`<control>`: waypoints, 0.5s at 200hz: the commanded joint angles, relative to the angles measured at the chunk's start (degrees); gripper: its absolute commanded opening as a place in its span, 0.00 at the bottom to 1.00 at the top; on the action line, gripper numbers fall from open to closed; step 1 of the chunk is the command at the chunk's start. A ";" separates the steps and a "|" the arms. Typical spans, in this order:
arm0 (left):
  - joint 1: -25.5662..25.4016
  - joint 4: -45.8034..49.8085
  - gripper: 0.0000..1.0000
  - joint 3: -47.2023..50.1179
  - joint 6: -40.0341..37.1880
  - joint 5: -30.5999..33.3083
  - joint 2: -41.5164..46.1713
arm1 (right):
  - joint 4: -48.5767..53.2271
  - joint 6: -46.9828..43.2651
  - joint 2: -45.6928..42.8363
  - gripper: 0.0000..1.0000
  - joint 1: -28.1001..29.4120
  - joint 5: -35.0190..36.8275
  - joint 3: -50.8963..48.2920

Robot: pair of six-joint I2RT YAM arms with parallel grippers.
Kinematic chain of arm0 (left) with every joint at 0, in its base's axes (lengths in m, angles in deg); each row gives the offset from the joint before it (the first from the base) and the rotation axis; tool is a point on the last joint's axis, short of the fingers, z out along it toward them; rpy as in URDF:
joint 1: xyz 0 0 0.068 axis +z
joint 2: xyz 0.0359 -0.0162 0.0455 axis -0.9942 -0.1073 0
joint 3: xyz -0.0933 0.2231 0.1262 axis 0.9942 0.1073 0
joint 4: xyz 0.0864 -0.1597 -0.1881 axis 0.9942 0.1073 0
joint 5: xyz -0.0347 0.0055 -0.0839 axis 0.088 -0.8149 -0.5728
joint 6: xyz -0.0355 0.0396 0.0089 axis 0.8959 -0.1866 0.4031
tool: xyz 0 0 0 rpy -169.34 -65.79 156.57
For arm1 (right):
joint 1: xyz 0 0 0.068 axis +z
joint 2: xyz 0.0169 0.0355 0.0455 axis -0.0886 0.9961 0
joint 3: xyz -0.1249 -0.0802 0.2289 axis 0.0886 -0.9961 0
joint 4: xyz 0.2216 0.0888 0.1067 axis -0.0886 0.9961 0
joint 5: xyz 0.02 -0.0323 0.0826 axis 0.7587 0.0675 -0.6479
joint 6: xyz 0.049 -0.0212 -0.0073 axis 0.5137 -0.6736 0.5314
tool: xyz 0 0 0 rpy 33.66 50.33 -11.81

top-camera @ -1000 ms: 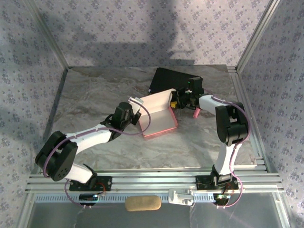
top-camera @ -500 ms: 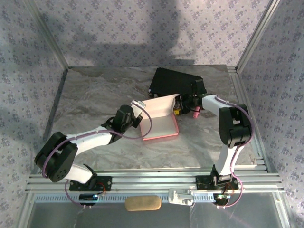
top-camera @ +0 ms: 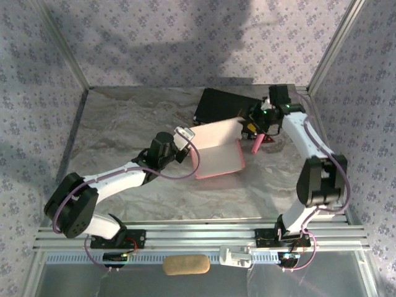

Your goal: Fold the paper box

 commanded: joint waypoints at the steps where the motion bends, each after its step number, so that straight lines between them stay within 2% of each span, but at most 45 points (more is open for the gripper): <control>1: 1.69 6.17 0.05 -0.87 -2.59 -4.00 1.53 | -9.29 -8.55 -5.63 0.59 -2.23 5.49 -7.86; 13: 2.25 7.74 0.05 -0.99 -3.50 -5.48 2.25 | -12.99 -9.81 -6.82 0.58 -2.33 5.41 -12.33; 38: 2.89 11.24 0.06 -2.00 -5.89 -6.61 3.28 | -17.83 -13.62 -7.01 0.55 -1.47 2.26 -15.38; 54: 3.33 13.31 0.06 -3.49 -5.79 -5.96 2.38 | -17.73 -17.50 -7.74 0.47 0.41 0.60 -16.06; 68: 3.72 13.40 0.06 -3.85 -5.27 -5.83 1.48 | -16.63 -20.66 -10.03 0.41 3.50 2.44 -17.62; 100: 3.98 13.81 0.06 -4.10 -5.11 -4.90 0.27 | -20.92 -25.94 -16.71 0.42 8.00 7.32 -25.68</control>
